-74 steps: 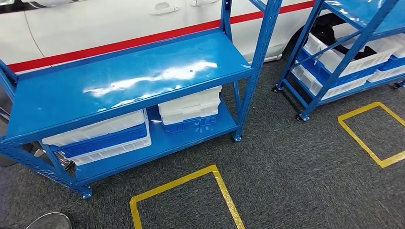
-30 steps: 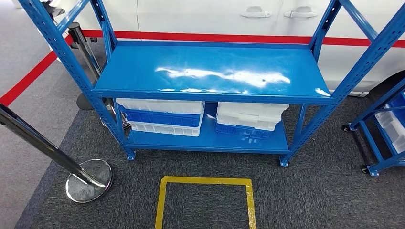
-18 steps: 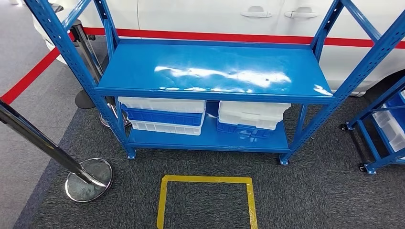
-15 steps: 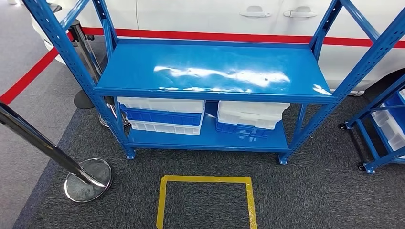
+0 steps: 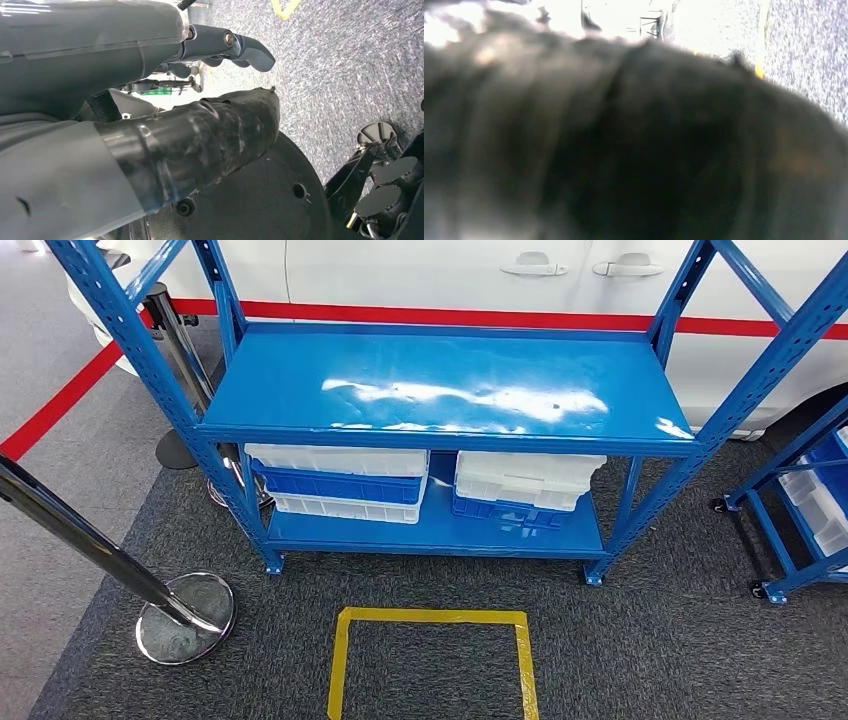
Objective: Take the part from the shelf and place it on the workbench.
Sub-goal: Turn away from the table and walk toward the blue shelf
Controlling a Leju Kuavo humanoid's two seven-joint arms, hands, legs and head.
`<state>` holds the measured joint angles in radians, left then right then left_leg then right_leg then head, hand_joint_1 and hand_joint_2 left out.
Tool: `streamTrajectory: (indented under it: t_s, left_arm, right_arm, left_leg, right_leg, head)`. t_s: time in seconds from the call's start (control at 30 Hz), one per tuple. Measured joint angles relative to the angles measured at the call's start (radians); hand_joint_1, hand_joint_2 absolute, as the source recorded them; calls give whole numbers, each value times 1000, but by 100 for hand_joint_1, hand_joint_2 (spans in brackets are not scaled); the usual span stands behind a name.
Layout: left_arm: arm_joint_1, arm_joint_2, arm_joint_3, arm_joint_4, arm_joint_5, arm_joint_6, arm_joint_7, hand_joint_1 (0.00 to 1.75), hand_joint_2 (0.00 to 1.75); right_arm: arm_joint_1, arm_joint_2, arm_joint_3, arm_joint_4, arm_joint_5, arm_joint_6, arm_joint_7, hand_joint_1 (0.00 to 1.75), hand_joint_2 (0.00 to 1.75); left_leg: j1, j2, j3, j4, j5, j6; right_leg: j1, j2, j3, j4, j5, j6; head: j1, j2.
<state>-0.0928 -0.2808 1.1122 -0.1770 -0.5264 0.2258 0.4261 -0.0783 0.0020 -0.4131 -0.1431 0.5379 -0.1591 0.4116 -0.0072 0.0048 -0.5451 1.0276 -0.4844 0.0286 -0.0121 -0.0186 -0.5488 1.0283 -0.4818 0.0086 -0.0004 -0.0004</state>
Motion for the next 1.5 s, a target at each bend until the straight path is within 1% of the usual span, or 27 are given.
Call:
streamTrajectory:
  t_s: [0.27, 0.3, 0.33, 0.37, 0.4, 0.47, 0.5, 0.53, 0.6, 0.63, 0.67, 0.73, 0.8, 0.87, 0.93, 1.0, 1.13, 1.23, 1.33, 1.5]
  left_arm:
    - [0, 0, 0, 0, 0, 1, -3, 0, 0]
    - [0, 0, 0, 0, -1, 3, -12, 0, 44]
    - [0, 1, 1, 0, -1, 9, -38, 0, 87]
    - [0, 3, 1, 0, -4, 22, -85, 0, 131]
    - [-1, 8, 1, -1, -11, 41, -151, 0, 175]
    - [1, 22, -1, -2, -21, 66, -306, 0, 175]
    - [2, 31, -5, -2, 4, 45, -370, 0, 175]
    - [3, 39, -9, -2, 59, 4, -413, 0, 175]
    - [4, 60, -18, -5, 222, -90, -459, 0, 175]
    - [3, 69, -22, -6, 279, -112, -470, 0, 175]
    - [2, 77, -26, -8, 305, -119, -478, 0, 175]
    - [1, 87, -35, -9, 293, -117, -479, 0, 175]
    - [2, 95, -43, -9, 264, -116, -455, 0, 87]
    - [4, 98, -47, -9, 232, -113, -407, 0, 0]
    - [7, 99, -50, -9, 192, -100, -376, 0, 0]
    - [8, 99, -57, -9, 140, -74, -395, 0, 0]
    - [10, 105, -87, -9, 48, -43, -492, 0, 0]
    - [11, 112, -115, -10, 8, -37, -504, 0, 0]
    - [12, 115, -130, -10, -51, -31, -473, 0, 0]
    - [10, 97, -120, -10, -74, -14, -366, 0, 0]
  right_arm:
    - [0, 5, 0, -5, 1, -3, 0, 0, 0]
    - [0, 5, 0, -6, 4, -10, 0, 0, 44]
    - [0, 8, 0, -7, 12, -24, 0, 0, 87]
    - [-1, 14, 0, -8, 25, -42, -1, 0, 131]
    - [-2, 25, 3, -9, 43, -60, -5, 0, 175]
    - [-1, 57, 16, -12, 69, -70, -48, 0, 175]
    - [1, 74, 27, -14, 48, -47, -105, 0, 175]
    - [3, 88, 37, -16, -4, -11, -179, 0, 175]
    - [6, 110, 53, -19, -176, 55, -323, 0, 175]
    - [6, 120, 59, -20, -247, 67, -357, 0, 175]
    - [4, 131, 65, -20, -288, 68, -368, 0, 175]
    - [2, 148, 74, -21, -294, 68, -349, 0, 175]
    - [2, 155, 79, -21, -266, 70, -311, 0, 175]
    - [2, 154, 81, -21, -238, 70, -261, 0, 87]
    - [4, 147, 80, -22, -205, 62, -221, 0, 0]
    - [5, 141, 80, -25, -164, 43, -216, 0, 0]
    - [6, 144, 74, -27, -118, -6, -257, 0, 0]
    - [5, 150, 62, -27, -99, -33, -272, 0, 0]
    - [6, 151, 50, -27, -40, -77, -286, 0, 0]
    - [14, 145, 49, -27, 44, -127, -268, 0, 0]
  left_leg:
    - [0, 0, 0, 0, 0, 0]
    - [0, 0, 0, 0, 0, 0]
    - [0, 0, 0, 0, 0, 0]
    - [0, 0, 0, 0, 0, 0]
    - [1, 0, 0, 0, 0, 0]
    - [1, 0, 0, 0, 0, 0]
    - [2, 0, 0, 0, 0, 0]
    - [2, 0, 0, 0, 0, 0]
    - [2, 0, 0, 0, 0, 0]
    - [2, 0, 0, 0, 0, 0]
    - [3, 0, 0, -1, 0, 0]
    - [3, 0, 2, -1, 0, -1]
    - [3, 0, 2, -1, 1, -1]
    - [3, 0, 1, -1, 1, -2]
    - [3, 0, 1, -1, 1, -2]
    - [2, 0, 0, -1, 1, -1]
    - [1, 0, 1, -1, 0, -1]
    - [1, 0, 1, -1, 0, -1]
    - [2, 0, 1, -1, 0, -1]
    - [2, 0, 2, -1, 0, -1]
  right_leg:
    - [0, 0, 0, 0, 0, 0]
    - [0, 0, 0, 0, 0, 0]
    - [0, 0, 0, 0, 0, 0]
    - [0, 0, 0, 0, 0, 0]
    - [0, 0, 0, 0, 0, 0]
    - [1, 0, 0, 0, 0, 0]
    - [2, 0, 0, 0, 0, 0]
    - [2, 0, 0, 0, 0, 0]
    - [3, 0, 0, 1, 0, 0]
    - [3, 0, 0, 1, -1, 0]
    - [3, 0, 0, 1, -1, 0]
    - [3, 0, 0, 1, -1, -1]
    - [3, 0, 0, 2, -1, -1]
    - [3, 0, 0, 2, -1, -1]
    - [2, 0, 0, 2, -1, -1]
    - [2, 0, 0, 2, -1, -1]
    - [1, 0, 0, 1, -1, -1]
    - [1, 0, 0, 1, -1, -1]
    - [2, 0, 0, 1, -1, -1]
    - [2, 0, 0, 1, -1, -1]
  head:
    - [0, 0]
    - [0, 0]
    - [0, 0]
    - [0, 0]
    - [0, 0]
    - [0, 0]
    - [0, 0]
    - [0, 0]
    - [0, 0]
    - [0, 0]
    - [0, 0]
    - [0, 0]
    - [0, 0]
    - [0, 0]
    - [0, 0]
    - [0, 0]
    - [0, 0]
    - [0, 0]
    - [0, 0]
    - [0, 0]
